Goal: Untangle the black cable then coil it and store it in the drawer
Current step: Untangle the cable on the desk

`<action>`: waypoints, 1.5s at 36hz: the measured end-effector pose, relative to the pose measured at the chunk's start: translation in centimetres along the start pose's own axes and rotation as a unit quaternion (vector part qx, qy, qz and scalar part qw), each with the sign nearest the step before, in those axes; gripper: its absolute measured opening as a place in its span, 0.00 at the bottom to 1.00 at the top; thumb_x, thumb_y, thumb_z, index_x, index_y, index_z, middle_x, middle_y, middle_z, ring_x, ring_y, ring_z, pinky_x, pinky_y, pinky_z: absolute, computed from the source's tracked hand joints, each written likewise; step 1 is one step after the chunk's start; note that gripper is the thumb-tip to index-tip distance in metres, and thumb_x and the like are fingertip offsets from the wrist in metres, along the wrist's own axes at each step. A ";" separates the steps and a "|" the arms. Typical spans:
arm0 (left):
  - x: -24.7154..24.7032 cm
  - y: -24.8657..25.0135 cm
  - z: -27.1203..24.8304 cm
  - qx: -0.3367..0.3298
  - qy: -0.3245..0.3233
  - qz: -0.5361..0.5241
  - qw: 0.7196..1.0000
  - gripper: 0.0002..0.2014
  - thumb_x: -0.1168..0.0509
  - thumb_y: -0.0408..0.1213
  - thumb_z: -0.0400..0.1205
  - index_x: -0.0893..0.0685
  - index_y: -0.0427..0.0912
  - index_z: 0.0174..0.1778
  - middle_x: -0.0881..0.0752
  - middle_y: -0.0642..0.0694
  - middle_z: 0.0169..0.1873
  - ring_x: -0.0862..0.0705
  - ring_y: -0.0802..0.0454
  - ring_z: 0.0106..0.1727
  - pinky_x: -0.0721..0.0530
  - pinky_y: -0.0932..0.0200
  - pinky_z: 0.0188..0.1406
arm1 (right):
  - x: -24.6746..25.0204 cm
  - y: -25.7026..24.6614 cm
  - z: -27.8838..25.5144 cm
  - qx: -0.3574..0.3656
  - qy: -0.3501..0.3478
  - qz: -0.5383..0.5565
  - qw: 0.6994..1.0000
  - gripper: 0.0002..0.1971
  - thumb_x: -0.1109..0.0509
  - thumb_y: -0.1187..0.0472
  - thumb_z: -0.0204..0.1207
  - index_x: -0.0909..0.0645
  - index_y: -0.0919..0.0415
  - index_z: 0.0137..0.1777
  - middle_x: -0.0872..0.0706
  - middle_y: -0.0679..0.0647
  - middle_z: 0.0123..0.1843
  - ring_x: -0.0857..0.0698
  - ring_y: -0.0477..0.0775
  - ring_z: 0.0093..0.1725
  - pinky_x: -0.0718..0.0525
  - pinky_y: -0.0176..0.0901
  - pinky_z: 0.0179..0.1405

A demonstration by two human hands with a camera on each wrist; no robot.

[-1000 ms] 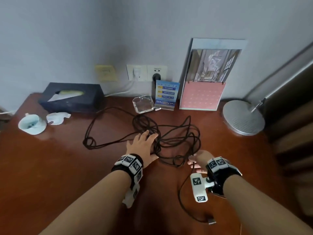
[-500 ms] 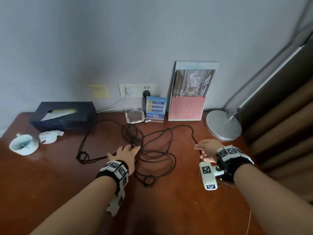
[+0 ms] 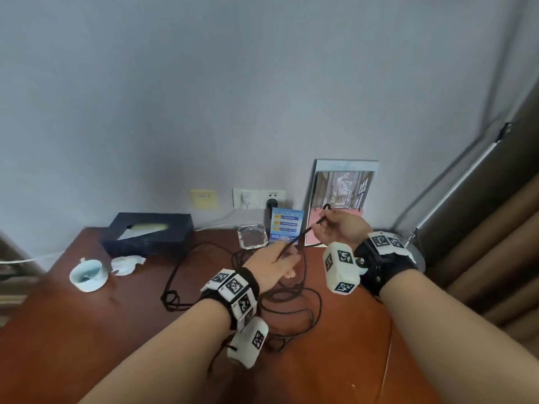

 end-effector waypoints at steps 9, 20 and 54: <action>6.5 -0.2 -2.5 -0.038 0.108 0.038 0.993 0.06 0.38 0.42 0.86 0.18 0.55 0.44 0.20 0.60 0.31 0.20 0.63 0.35 0.20 0.62 0.42 | 1.1 -1.1 -2.1 0.051 0.082 -0.058 0.994 0.08 0.37 0.69 0.82 0.23 0.67 0.40 0.25 0.58 0.29 0.19 0.55 0.27 0.11 0.43 0.27; 8.1 5.1 -3.1 -0.136 0.121 0.233 0.955 0.12 0.40 0.45 0.87 0.12 0.49 0.58 0.10 0.51 0.49 0.16 0.52 0.50 0.20 0.53 0.54 | -2.4 -0.1 -3.6 0.194 0.151 -0.677 0.694 0.23 0.32 0.52 0.75 0.25 0.57 0.69 0.26 0.59 0.69 0.26 0.62 0.68 0.24 0.55 0.66; 7.0 7.2 -5.0 -0.065 -0.001 0.566 0.822 0.21 0.45 0.30 0.83 0.28 0.46 0.72 0.18 0.42 0.54 0.21 0.41 0.61 0.19 0.48 0.51 | -4.6 2.4 -7.4 0.377 -0.086 -0.772 0.504 0.16 0.51 0.48 0.86 0.27 0.57 0.52 0.16 0.58 0.48 0.20 0.60 0.43 0.30 0.46 0.37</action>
Point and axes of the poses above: each hand's wrist, its own z-axis towards the middle knuckle, its own x-axis out of the back of the hand, y = z × x, the point moved 1 cm from there along z, towards the middle knuckle
